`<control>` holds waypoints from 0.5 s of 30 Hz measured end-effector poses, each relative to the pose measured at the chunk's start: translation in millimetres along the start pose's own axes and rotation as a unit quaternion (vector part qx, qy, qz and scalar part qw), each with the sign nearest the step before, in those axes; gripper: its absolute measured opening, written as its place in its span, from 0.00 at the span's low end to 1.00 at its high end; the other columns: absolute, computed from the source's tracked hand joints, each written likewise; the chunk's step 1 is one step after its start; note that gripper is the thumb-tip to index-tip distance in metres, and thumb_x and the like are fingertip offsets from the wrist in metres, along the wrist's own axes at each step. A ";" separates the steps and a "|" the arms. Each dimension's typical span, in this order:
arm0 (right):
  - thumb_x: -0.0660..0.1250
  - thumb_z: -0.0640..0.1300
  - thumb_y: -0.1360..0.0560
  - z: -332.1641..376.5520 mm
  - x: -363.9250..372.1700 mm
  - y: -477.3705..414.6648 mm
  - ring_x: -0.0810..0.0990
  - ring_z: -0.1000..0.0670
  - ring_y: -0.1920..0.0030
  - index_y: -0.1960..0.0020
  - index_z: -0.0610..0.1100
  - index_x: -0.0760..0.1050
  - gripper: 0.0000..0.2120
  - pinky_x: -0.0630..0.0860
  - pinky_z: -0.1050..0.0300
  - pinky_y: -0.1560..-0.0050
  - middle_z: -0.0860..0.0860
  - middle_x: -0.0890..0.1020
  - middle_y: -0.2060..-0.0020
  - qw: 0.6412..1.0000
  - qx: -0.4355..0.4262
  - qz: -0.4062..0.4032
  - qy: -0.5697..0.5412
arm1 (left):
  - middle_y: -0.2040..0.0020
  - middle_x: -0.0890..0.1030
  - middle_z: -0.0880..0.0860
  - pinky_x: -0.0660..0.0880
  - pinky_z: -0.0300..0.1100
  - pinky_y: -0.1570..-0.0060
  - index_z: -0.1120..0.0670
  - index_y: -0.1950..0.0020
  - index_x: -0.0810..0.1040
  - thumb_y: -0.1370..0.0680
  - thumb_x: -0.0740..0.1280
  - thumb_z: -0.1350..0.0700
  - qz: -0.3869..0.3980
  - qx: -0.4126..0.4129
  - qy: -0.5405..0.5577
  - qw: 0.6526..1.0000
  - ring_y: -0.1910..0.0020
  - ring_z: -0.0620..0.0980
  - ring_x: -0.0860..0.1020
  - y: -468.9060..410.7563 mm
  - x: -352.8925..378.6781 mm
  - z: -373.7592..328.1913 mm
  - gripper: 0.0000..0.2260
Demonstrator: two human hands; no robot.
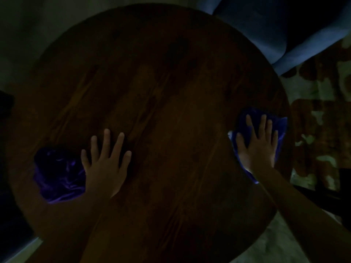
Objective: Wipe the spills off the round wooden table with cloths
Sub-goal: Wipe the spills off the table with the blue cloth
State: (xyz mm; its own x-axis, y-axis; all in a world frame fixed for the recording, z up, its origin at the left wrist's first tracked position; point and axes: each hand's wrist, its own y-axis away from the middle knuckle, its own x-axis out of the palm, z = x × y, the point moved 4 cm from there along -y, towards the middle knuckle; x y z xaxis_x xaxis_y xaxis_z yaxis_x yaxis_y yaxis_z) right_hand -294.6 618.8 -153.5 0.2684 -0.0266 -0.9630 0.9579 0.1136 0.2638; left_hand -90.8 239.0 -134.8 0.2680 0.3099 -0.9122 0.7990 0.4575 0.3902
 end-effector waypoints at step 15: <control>0.40 0.66 0.19 350.2 13.0 -17.5 0.45 0.39 0.18 0.17 0.52 0.43 0.34 0.45 0.36 0.20 0.42 0.48 0.17 0.990 -0.139 -0.019 0.028 | 0.18 0.58 0.51 0.47 0.60 0.21 0.47 0.20 0.59 0.18 0.45 0.38 -0.116 -0.078 0.133 0.981 0.19 0.51 0.51 -17.9 -73.3 205.1 0.29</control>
State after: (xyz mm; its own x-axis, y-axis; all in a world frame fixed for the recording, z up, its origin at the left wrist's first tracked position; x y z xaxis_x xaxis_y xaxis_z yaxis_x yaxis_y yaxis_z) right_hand -272.0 268.7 -151.1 0.2197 0.0188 -0.9754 0.8998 0.3824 0.2100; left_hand -14.4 37.2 -100.5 -0.0787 0.3794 -0.9219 0.7237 0.6577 0.2089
